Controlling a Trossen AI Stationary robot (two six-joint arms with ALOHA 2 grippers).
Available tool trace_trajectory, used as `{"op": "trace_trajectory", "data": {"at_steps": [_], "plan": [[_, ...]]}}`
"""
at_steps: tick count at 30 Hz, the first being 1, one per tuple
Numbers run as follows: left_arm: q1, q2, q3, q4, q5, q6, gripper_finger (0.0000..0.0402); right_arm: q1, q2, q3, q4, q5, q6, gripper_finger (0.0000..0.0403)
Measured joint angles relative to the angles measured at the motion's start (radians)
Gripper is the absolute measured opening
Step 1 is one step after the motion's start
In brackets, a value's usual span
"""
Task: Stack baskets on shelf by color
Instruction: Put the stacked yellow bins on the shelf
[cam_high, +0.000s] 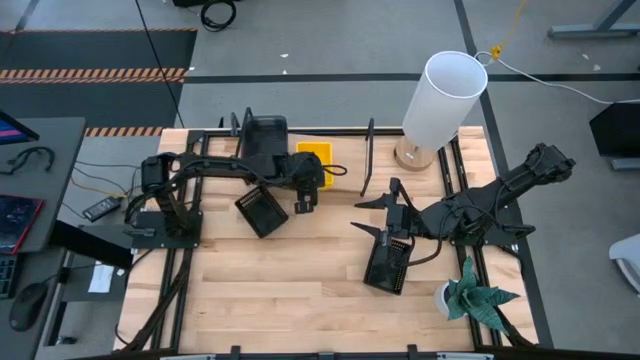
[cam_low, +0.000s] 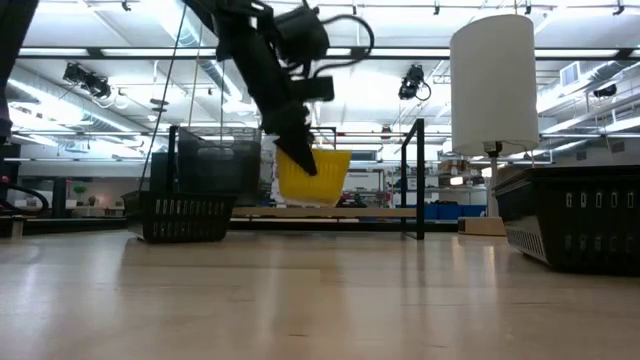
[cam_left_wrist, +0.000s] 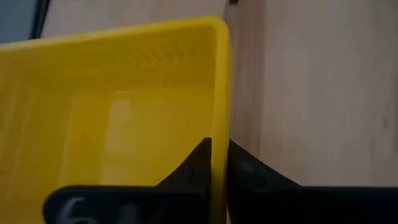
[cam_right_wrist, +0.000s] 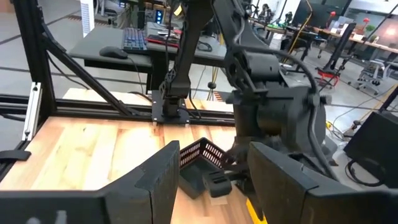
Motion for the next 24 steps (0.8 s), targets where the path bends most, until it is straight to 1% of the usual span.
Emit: {"op": "trace_trajectory", "data": {"at_steps": [3, 8, 15, 20, 24], "plan": [[0.013, 0.021, 0.0, 0.0, -0.027, -0.002, 0.0045, 0.003, 0.0, 0.0, 0.0, 0.002, -0.003, 0.0195], [0.023, 0.028, 0.0, -0.017, -0.105, -0.033, 0.006, 0.004, 0.0, 0.0, 0.0, 0.002, -0.003, 0.0195], [0.022, 0.026, 0.0, -0.081, -0.181, -0.066, 0.0094, 0.005, 0.0, 0.0, 0.002, 0.003, -0.003, 0.0195], [0.022, 0.025, 0.0, -0.108, -0.186, -0.106, 0.0118, 0.005, 0.0, 0.0, 0.001, 0.003, -0.003, 0.0195], [0.021, 0.025, 0.006, -0.131, -0.185, -0.143, 0.013, 0.005, 0.0, 0.0, 0.002, 0.003, -0.003, 0.0195]]}}
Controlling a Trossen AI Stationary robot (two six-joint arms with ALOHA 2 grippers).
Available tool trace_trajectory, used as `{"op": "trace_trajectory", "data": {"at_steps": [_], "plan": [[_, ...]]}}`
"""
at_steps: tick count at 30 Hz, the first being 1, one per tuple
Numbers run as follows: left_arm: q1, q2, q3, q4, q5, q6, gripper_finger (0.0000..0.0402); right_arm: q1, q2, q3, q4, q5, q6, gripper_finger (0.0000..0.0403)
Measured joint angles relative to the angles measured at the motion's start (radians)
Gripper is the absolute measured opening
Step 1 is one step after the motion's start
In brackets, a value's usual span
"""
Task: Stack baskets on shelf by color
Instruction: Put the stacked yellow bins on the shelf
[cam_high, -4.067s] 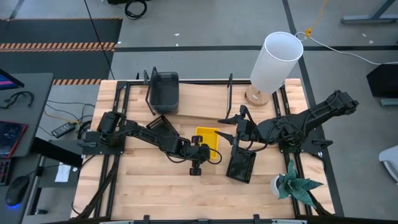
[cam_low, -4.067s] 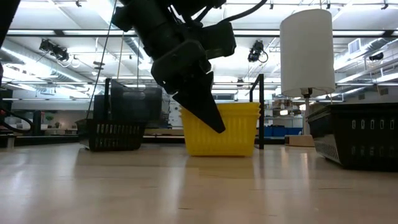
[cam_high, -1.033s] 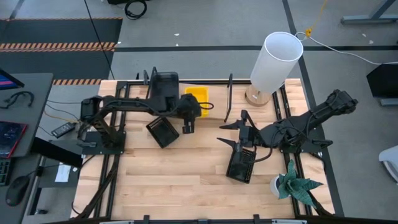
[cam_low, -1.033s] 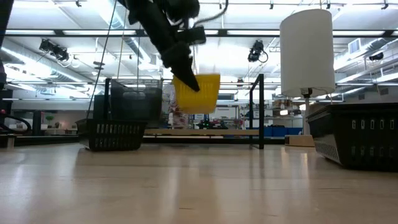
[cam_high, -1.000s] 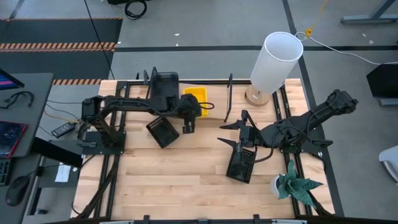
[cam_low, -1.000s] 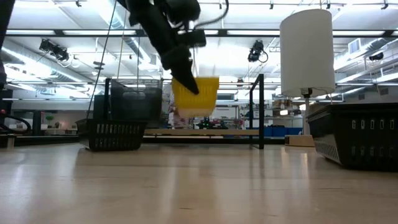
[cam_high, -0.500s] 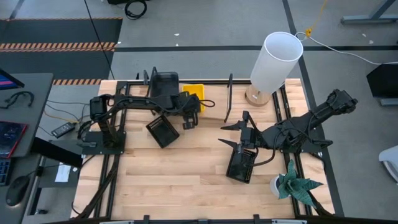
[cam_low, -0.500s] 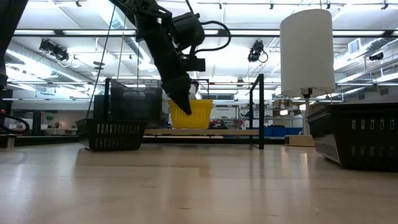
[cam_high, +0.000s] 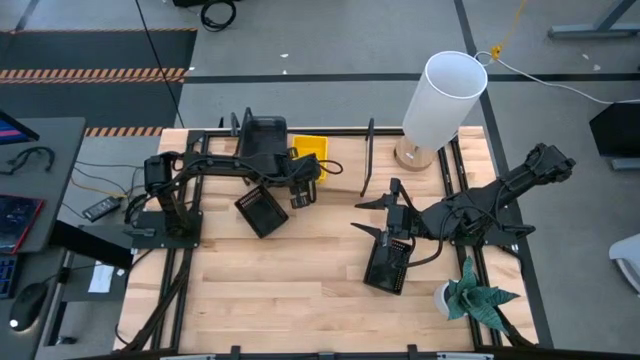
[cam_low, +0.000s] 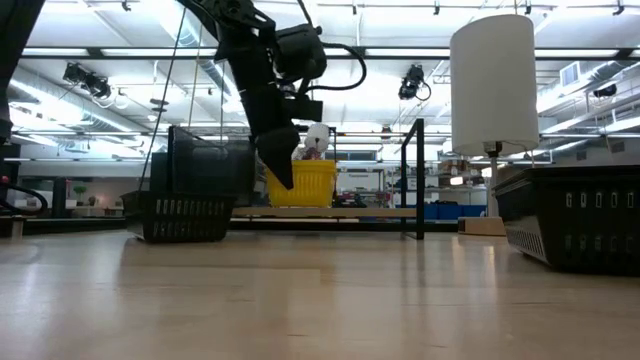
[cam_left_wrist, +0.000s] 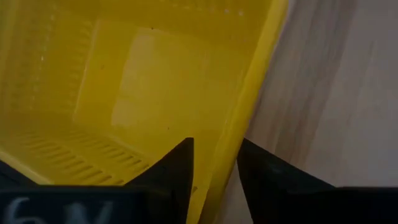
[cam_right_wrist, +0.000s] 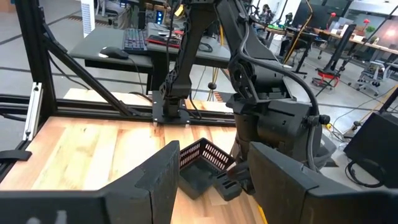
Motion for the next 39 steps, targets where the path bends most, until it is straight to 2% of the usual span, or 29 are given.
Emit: {"op": "trace_trajectory", "data": {"at_steps": [7, 18, 30, 34, 39], "plan": [[-0.001, 0.0, 0.039, -0.019, 0.005, -0.053, 0.0132, -0.001, 0.0, 0.0, 0.0, 0.0, 0.002, 0.0195], [-0.055, -0.001, 0.097, -0.006, 0.017, 0.003, 0.013, -0.001, 0.0, 0.0, 0.001, 0.0, 0.003, 0.0195], [-0.048, -0.001, 0.095, 0.295, -0.008, 0.092, 0.0119, -0.002, 0.0, 0.0, 0.002, 0.0, 0.003, 0.0195], [-0.029, 0.014, 0.095, 0.472, 0.006, 0.059, 0.0119, -0.002, 0.0, 0.0, 0.003, 0.0, 0.003, 0.0195], [-0.007, 0.074, 0.094, 0.54, 0.044, 0.009, 0.0119, 0.002, 0.0, 0.0, 0.005, 0.0, 0.003, 0.0195]]}}
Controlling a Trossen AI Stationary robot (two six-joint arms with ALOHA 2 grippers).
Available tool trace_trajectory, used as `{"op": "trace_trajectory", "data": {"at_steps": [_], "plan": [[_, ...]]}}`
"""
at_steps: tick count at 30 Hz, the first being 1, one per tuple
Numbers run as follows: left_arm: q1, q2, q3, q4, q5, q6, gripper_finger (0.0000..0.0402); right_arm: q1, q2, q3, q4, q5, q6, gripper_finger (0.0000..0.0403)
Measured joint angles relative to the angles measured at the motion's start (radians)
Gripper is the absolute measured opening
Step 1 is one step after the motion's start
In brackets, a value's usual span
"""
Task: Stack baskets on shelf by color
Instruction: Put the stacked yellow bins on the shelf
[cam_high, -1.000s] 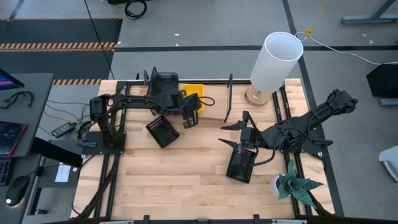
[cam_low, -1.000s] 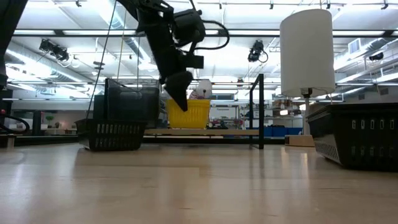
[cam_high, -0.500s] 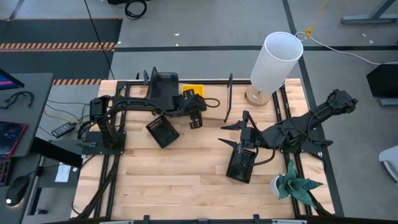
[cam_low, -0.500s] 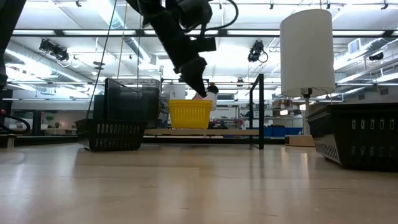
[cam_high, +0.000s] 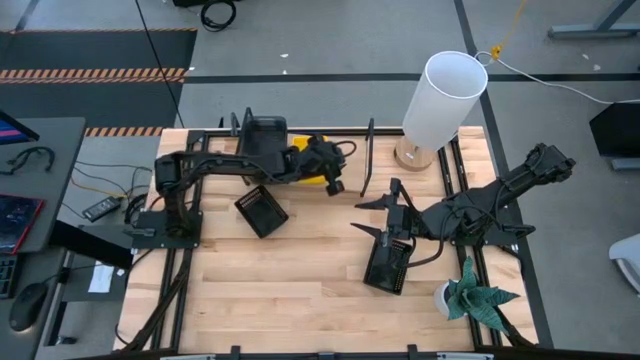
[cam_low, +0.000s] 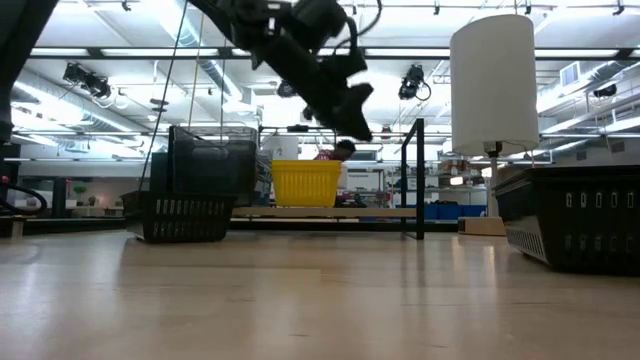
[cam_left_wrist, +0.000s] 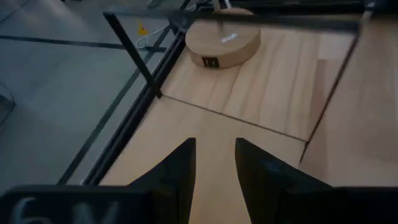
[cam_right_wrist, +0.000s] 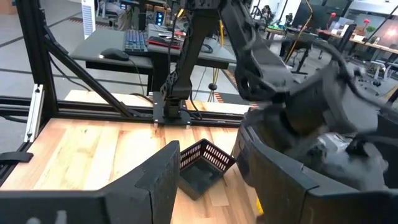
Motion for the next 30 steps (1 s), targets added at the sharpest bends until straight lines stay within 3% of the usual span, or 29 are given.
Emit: {"op": "trace_trajectory", "data": {"at_steps": [8, 16, 30], "plan": [[0.012, 0.053, -0.002, -0.1, -0.085, 0.0, 0.0119, 0.001, 0.0, 0.0, 0.001, 0.0, -0.011, 0.0195], [0.014, 0.051, 0.0, -0.162, -0.09, -0.002, 0.0119, 0.002, 0.0, 0.0, 0.004, 0.0, -0.014, 0.0195], [-0.014, -0.003, -0.002, -0.124, -0.098, 0.029, 0.0119, 0.003, 0.0, 0.0, 0.002, 0.0, -0.014, 0.0195]]}}
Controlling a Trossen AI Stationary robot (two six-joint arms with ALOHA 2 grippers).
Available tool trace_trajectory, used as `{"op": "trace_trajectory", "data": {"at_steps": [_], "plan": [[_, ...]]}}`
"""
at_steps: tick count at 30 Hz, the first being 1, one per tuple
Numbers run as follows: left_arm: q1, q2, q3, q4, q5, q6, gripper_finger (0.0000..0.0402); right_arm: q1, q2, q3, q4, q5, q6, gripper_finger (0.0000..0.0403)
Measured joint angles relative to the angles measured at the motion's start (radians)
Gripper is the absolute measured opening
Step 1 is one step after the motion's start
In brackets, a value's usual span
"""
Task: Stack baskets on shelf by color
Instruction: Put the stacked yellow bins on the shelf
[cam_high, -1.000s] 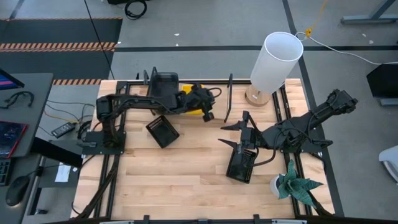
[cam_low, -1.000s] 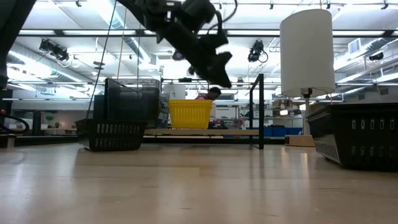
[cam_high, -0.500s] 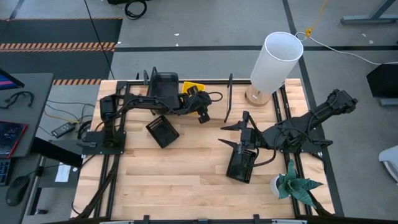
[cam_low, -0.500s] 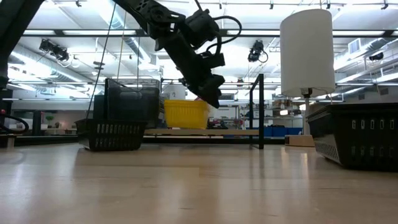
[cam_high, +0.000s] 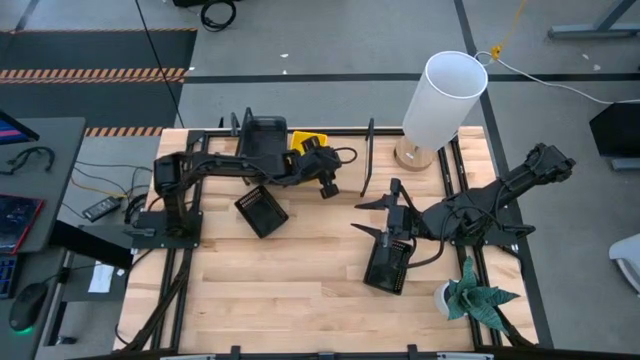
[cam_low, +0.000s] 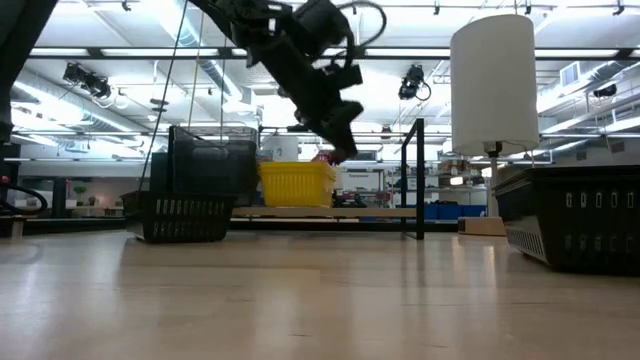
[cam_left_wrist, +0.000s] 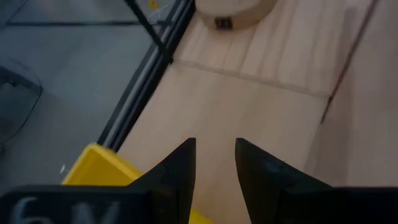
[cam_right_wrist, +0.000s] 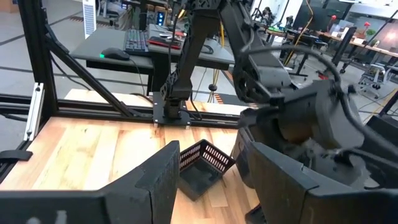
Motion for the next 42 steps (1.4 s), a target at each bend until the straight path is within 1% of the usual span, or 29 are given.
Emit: {"op": "trace_trajectory", "data": {"at_steps": [5, 9, 12, 15, 18, 21, 25, 27, 34, 38, 42], "plan": [[0.007, -0.06, 0.0, -0.042, 0.001, -0.011, 0.0119, 0.002, 0.0, 0.0, -0.002, -0.001, 0.007, 0.0195], [0.031, -0.114, 0.002, -0.178, -0.006, -0.035, 0.0118, 0.004, 0.0, 0.0, -0.007, -0.001, 0.011, 0.0195], [0.055, -0.125, 0.002, -0.297, -0.006, -0.084, 0.0118, 0.004, 0.0, 0.0, -0.004, 0.0, 0.01, 0.0195], [0.077, -0.119, 0.001, -0.408, 0.043, -0.135, 0.0118, 0.004, 0.0, 0.0, 0.003, -0.001, 0.01, 0.0195], [0.082, -0.105, -0.001, -0.483, 0.09, -0.157, 0.0118, 0.004, 0.0, 0.0, 0.006, 0.0, 0.007, 0.0195], [0.072, -0.097, 0.0, -0.485, 0.115, -0.162, 0.0118, 0.004, 0.0, 0.0, 0.008, -0.001, -0.003, 0.0195], [0.065, -0.097, 0.0, -0.467, 0.204, -0.171, 0.0118, 0.001, 0.0, 0.0, 0.013, 0.0, -0.008, 0.0195], [0.065, -0.097, 0.0, -0.466, 0.22, -0.184, 0.0118, 0.001, 0.0, 0.0, 0.014, -0.001, -0.01, 0.0195], [0.065, -0.099, 0.0, -0.464, 0.139, -0.184, 0.0118, 0.001, 0.0, 0.0, 0.014, -0.001, -0.011, 0.0195], [0.065, -0.106, 0.0, -0.476, 0.135, -0.178, 0.0118, 0.001, 0.0, 0.0, 0.014, -0.001, -0.011, 0.0195], [0.068, -0.119, 0.001, -0.522, 0.129, -0.173, 0.0118, 0.001, 0.0, 0.0, 0.014, -0.001, -0.011, 0.0195]]}}
